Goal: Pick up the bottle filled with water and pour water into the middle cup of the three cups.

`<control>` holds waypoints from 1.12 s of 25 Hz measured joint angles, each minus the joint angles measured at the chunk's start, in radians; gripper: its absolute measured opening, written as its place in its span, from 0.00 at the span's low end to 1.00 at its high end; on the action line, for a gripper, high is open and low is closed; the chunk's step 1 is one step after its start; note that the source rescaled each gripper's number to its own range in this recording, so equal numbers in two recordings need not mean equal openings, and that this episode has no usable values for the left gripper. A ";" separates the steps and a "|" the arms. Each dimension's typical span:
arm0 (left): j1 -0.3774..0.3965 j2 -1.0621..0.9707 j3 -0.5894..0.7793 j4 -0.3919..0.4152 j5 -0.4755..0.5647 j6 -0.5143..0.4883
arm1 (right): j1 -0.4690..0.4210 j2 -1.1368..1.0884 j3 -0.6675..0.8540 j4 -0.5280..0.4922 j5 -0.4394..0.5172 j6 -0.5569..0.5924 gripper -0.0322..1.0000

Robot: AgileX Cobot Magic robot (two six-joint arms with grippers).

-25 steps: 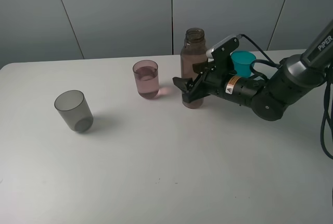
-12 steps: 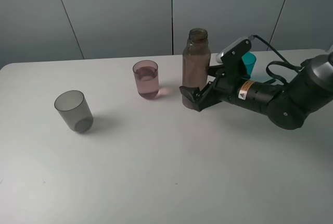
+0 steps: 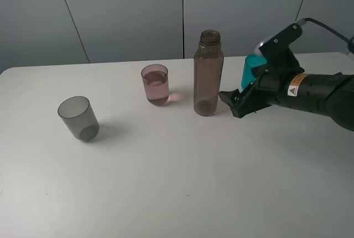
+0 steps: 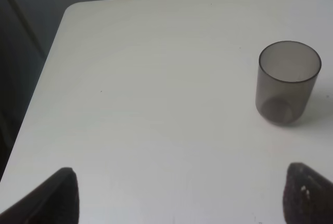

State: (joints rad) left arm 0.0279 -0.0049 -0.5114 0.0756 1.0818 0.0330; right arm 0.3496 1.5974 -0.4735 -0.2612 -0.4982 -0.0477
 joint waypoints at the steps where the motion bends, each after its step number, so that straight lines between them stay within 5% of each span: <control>1: 0.000 0.000 0.000 0.000 0.000 0.000 | 0.000 -0.063 -0.002 0.017 0.051 0.006 0.95; 14: 0.000 0.000 0.000 0.000 0.000 0.000 | 0.000 -0.706 -0.263 0.217 1.095 0.037 0.95; 22: 0.000 0.000 0.000 0.000 0.000 0.000 | 0.000 -1.027 -0.208 0.254 1.465 0.048 0.95; 28: 0.000 0.000 0.000 0.000 0.000 -0.004 | 0.000 -1.293 -0.109 0.254 1.581 0.048 0.95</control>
State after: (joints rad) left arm 0.0279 -0.0049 -0.5114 0.0756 1.0818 0.0293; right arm 0.3496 0.3047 -0.5821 -0.0072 1.0829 0.0000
